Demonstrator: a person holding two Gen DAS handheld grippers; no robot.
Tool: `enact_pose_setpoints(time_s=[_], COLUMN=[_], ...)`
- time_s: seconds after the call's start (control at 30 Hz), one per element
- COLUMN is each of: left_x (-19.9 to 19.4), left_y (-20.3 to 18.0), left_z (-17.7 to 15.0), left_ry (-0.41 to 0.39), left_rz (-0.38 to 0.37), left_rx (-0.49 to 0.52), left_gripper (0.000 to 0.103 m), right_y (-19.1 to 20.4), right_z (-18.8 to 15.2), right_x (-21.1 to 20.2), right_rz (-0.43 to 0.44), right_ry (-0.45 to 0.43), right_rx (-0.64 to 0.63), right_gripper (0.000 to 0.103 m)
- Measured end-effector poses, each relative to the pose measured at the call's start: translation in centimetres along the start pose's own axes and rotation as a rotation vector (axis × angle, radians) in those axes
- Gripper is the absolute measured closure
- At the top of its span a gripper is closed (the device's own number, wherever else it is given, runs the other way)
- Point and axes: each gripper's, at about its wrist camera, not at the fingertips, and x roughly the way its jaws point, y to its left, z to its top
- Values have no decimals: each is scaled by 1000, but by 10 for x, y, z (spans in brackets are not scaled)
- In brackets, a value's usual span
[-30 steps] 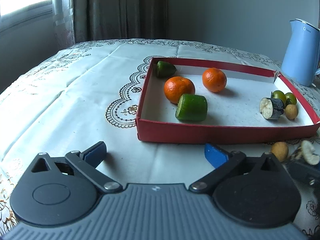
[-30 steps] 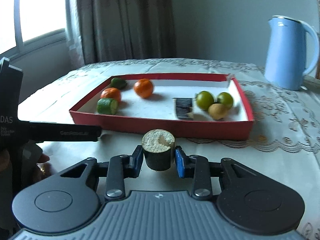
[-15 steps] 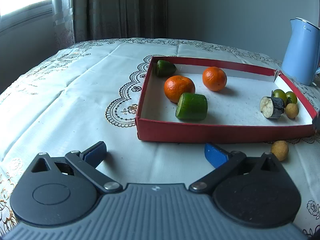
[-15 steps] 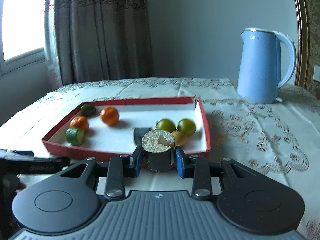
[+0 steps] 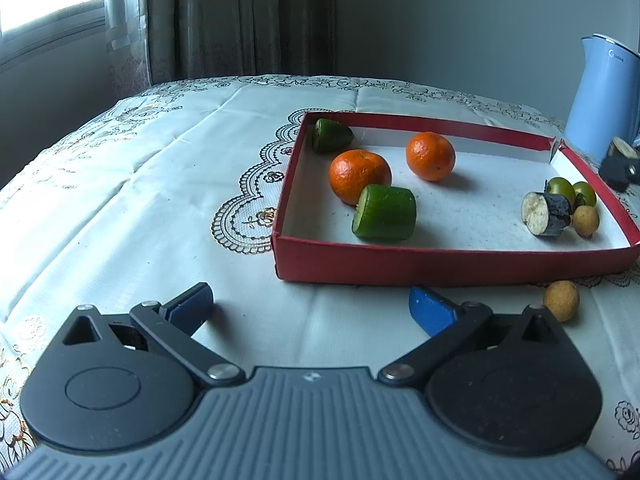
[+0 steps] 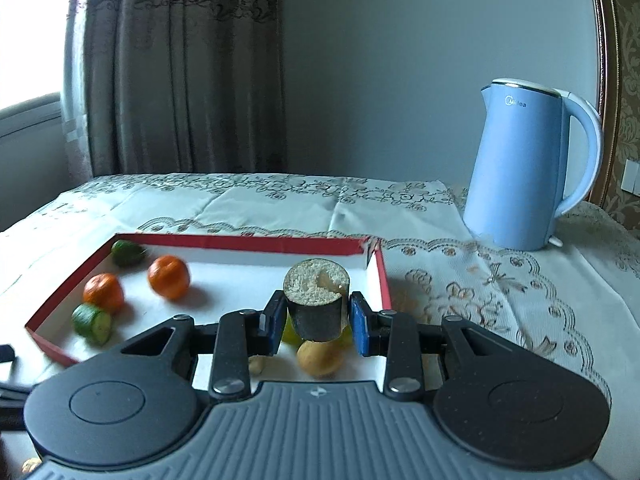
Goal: Organize fruits
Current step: 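Carry the eggplant chunk into the red tray and open the right gripper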
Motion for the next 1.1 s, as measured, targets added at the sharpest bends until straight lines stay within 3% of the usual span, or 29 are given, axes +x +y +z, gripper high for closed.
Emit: enact_pose_setpoints(time_s=[0.43,0.73,0.97,1.1], left_x=[0,0,0,0], left_y=[0,0,0,0], left_z=[0,0,0,0], left_ry=[1,1,1,2], left_rz=[1,1,0,0], left_rx=[1,1,1,1], left_gripper=[0,0,0,0], right_y=[-6,-10,-10,-12], right_z=[22,25,20,21], right_x=[58,90,107,104], right_rz=[-37,-48,-47,-50], right_ry=[55,143,203,190], right_rx=[16,43,52,65], right_gripper=[70,70,70,67])
